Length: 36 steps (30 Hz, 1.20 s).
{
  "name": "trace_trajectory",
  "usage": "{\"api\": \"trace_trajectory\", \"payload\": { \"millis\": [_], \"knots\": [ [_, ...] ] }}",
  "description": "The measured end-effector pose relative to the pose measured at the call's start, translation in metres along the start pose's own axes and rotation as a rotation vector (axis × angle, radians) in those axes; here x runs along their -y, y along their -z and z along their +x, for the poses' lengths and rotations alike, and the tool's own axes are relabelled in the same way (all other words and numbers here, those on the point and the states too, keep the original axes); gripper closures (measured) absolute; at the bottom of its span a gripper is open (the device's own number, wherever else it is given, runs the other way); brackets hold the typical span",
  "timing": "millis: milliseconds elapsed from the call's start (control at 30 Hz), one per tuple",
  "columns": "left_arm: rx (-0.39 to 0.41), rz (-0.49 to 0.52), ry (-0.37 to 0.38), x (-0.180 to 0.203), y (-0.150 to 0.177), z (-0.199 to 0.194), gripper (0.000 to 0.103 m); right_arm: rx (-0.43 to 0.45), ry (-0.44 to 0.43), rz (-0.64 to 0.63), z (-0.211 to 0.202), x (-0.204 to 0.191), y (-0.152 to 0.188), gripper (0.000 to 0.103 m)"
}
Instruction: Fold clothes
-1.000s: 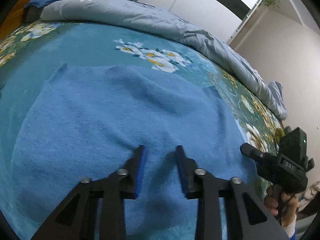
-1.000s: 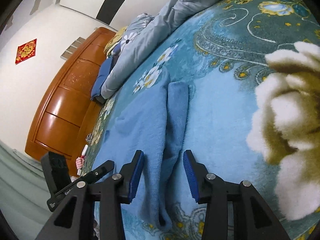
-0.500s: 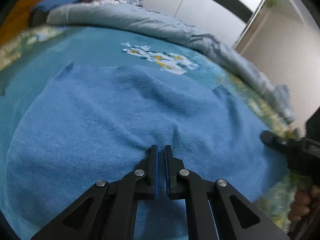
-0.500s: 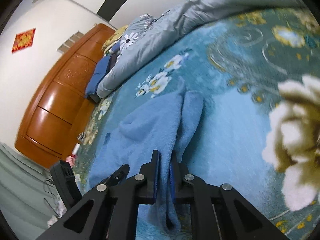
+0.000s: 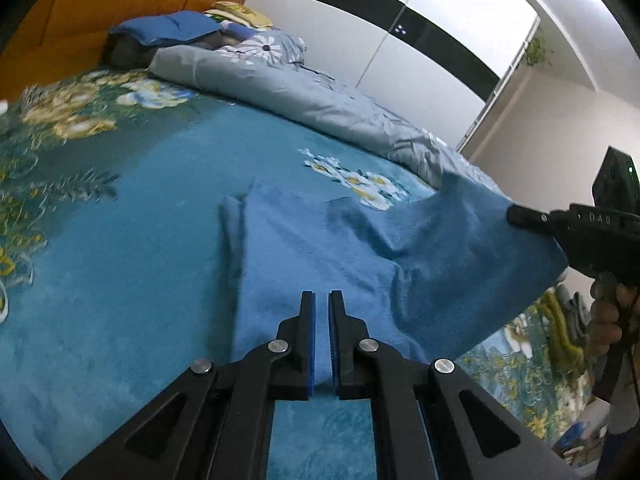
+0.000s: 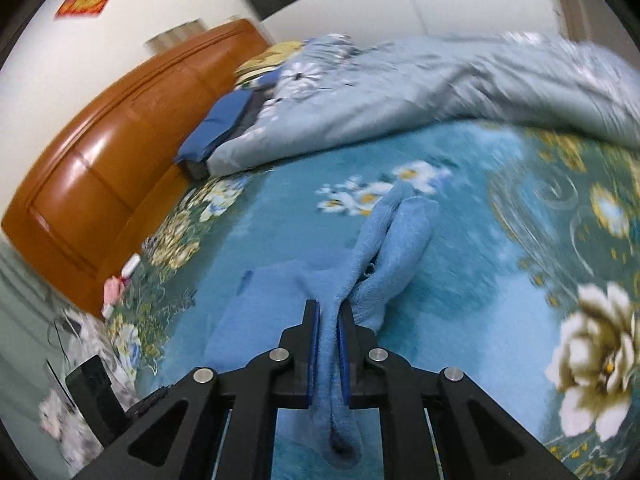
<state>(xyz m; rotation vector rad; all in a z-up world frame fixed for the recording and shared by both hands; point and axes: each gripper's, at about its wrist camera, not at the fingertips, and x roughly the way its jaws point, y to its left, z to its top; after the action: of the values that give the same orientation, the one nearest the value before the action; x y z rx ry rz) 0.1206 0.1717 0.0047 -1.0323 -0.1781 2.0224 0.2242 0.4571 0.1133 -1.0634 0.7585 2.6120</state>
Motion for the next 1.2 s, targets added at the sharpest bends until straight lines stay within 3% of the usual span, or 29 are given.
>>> {"api": "trace_trajectory", "payload": {
  "millis": [233, 533, 733, 833, 933, 1000, 1067, 1200],
  "knots": [
    [-0.009, -0.116, -0.031, -0.041, 0.009, -0.01, 0.097, -0.07, 0.007, -0.131, 0.046, -0.07, 0.006, 0.093],
    [-0.034, -0.192, -0.062, -0.076, 0.023, -0.02, 0.097, -0.23, 0.006, -0.169, 0.13, -0.112, 0.045, 0.095],
    [-0.04, -0.202, -0.042, -0.08, 0.022, -0.022, 0.097, -0.242, 0.007, -0.281, 0.132, -0.136, 0.065, 0.098],
    [-0.046, -0.185, 0.013, -0.071, 0.016, -0.018, 0.096, -0.246, -0.001, -0.301, 0.13, -0.135, 0.068, 0.095],
    [-0.061, -0.184, 0.1, -0.059, 0.005, -0.013, 0.086, -0.241, -0.015, -0.32, 0.126, -0.137, 0.069, 0.093],
    [-0.073, -0.182, 0.168, -0.05, -0.002, -0.008, 0.068, -0.222, -0.037, -0.308, 0.117, -0.135, 0.069, 0.09],
    [-0.093, -0.168, 0.201, -0.038, -0.01, -0.001, 0.061, -0.198, -0.064, -0.289, 0.107, -0.13, 0.068, 0.077],
    [-0.151, -0.108, 0.203, -0.016, -0.018, 0.019, 0.055, -0.106, -0.027, -0.255, 0.078, -0.105, 0.066, 0.07]
  ]
}}
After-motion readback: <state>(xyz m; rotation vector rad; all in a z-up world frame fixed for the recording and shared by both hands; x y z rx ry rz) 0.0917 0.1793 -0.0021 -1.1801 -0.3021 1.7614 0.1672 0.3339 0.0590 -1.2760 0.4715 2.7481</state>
